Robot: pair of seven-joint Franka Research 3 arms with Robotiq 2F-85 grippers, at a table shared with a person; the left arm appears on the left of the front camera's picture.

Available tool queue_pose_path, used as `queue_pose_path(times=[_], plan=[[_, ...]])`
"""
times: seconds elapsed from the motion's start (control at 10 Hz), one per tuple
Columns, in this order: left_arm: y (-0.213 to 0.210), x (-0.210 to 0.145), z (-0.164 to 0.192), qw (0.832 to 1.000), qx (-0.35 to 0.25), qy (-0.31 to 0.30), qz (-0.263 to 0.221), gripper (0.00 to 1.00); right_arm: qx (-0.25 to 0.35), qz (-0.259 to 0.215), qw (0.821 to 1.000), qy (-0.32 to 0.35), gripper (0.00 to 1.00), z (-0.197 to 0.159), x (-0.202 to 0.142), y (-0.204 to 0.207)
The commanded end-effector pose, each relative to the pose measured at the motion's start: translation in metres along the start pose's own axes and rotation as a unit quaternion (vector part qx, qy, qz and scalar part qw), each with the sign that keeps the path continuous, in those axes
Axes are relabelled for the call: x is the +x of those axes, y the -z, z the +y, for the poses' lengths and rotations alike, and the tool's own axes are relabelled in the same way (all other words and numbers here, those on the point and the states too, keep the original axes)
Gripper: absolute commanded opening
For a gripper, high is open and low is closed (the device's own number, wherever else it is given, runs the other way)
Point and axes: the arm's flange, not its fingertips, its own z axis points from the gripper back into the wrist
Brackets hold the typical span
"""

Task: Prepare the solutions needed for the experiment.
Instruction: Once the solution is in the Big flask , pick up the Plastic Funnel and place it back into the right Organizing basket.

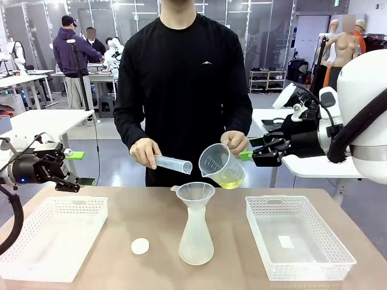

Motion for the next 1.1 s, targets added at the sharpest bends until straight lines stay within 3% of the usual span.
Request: queue_pose_path(times=[0.0, 0.1, 0.2, 0.5, 0.6, 0.7, 0.8, 1.0], plan=[[0.001, 0.0, -0.002, 1.0, -0.003, 0.007, -0.003, 1.0, 0.032, -0.057, 0.982, 0.179, 0.64, -0.032, -0.014, -0.01], [0.001, 0.0, -0.002, 1.0, -0.003, 0.007, -0.003, 1.0, 0.036, -0.079, 0.966, 0.245, 0.64, -0.044, -0.023, -0.022], [0.001, 0.0, -0.002, 1.0, -0.003, 0.007, -0.003, 1.0, 0.076, -0.092, 0.943, 0.311, 0.64, -0.049, -0.031, -0.031], [0.001, 0.0, -0.002, 1.0, -0.003, 0.007, -0.003, 1.0, 0.121, -0.051, 0.886, 0.446, 0.64, -0.078, -0.059, -0.05], [0.001, 0.0, -0.002, 1.0, -0.003, 0.007, -0.003, 1.0, 0.158, -0.009, 0.855, 0.494, 0.64, -0.089, -0.071, -0.055], [0.001, 0.0, -0.002, 1.0, -0.003, 0.007, -0.003, 1.0, 0.168, 0.03, 0.836, 0.521, 0.64, -0.102, -0.082, -0.06], [0.001, 0.0, -0.002, 1.0, -0.003, 0.007, -0.003, 1.0, 0.169, 0.039, 0.824, 0.54, 0.64, -0.11, -0.086, -0.062], [0.001, 0.0, -0.002, 1.0, -0.003, 0.007, -0.003, 1.0, 0.242, 0.044, 0.774, 0.584, 0.64, -0.125, -0.106, -0.054]])
